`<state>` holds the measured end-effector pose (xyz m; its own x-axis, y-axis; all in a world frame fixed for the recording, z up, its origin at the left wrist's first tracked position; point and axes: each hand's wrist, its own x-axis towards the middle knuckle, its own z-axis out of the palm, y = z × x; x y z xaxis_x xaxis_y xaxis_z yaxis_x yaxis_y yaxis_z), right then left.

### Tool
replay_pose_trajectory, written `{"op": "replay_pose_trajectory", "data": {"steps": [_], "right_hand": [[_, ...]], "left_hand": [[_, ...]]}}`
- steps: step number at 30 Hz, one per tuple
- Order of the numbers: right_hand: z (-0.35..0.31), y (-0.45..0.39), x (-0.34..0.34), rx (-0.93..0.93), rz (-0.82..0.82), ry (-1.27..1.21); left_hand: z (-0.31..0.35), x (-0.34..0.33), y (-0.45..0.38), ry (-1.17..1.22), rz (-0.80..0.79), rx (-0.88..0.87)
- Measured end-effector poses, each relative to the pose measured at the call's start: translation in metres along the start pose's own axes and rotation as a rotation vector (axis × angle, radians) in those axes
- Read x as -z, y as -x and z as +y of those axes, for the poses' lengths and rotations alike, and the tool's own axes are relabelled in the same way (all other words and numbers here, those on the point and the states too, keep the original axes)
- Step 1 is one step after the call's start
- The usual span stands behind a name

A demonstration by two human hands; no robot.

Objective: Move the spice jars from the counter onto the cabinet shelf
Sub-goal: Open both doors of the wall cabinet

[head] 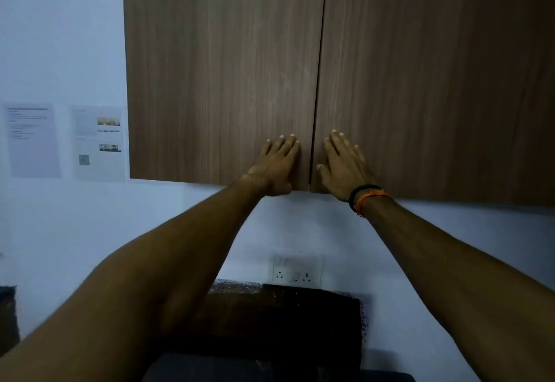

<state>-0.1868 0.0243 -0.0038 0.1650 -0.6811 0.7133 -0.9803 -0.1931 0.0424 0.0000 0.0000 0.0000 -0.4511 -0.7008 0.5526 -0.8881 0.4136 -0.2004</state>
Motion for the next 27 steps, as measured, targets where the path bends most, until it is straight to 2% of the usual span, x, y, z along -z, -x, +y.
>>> {"op": "replay_pose_trajectory", "data": {"steps": [6,15,20,27], "right_hand": [[0.007,-0.006,-0.002,0.025,0.019,0.043],[0.014,-0.012,-0.007,0.052,0.052,0.036],[0.018,-0.013,-0.008,0.054,0.066,0.027],[0.012,-0.015,0.0,0.045,0.165,-0.085]], "left_hand": [[-0.003,-0.017,-0.006,-0.172,0.065,-0.008],[-0.002,-0.044,-0.025,-0.329,0.149,0.069],[-0.006,-0.044,-0.03,-0.485,0.19,0.001],[-0.005,-0.034,-0.018,-0.5,0.194,-0.01]]}}
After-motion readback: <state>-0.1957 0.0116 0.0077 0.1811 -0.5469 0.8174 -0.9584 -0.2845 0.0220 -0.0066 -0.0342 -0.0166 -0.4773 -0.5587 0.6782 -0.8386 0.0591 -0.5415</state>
